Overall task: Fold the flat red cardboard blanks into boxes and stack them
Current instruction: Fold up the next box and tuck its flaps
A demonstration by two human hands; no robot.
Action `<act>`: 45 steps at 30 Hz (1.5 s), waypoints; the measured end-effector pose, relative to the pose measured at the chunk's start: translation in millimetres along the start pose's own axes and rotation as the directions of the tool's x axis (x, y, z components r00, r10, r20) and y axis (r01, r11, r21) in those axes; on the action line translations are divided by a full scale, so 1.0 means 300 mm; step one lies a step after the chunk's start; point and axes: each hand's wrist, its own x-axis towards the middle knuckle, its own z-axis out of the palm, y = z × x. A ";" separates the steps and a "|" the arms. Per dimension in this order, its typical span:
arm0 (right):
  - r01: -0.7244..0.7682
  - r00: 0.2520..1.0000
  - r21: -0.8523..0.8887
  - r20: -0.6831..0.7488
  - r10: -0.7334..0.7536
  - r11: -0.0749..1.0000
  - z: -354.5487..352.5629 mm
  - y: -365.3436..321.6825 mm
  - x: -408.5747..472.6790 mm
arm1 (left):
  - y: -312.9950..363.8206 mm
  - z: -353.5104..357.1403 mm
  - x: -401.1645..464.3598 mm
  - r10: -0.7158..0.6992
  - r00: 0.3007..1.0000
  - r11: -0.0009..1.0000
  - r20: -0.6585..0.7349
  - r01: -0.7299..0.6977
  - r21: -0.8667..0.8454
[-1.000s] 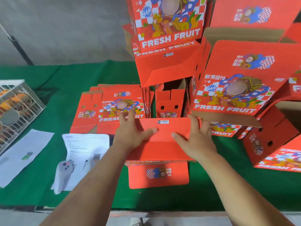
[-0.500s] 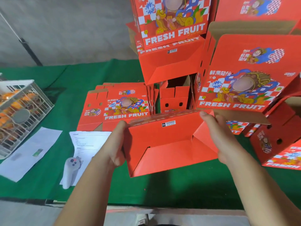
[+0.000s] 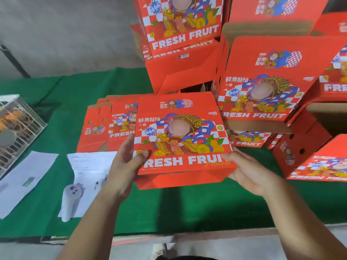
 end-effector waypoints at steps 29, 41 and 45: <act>0.315 0.483 -0.408 -0.708 -0.515 0.857 -0.114 0.292 -0.082 | -0.149 0.315 -0.019 -0.240 0.955 0.912 0.175 0.160 0.378; 0.184 0.658 -0.006 -0.742 -0.128 0.983 0.049 0.413 0.120 | -0.271 0.691 -0.036 -0.346 0.852 0.875 0.393 0.142 0.462; 0.157 0.547 -0.075 -0.823 -0.150 0.985 -0.046 0.404 0.116 | -0.261 0.728 0.009 -0.429 0.732 0.793 0.530 0.024 0.609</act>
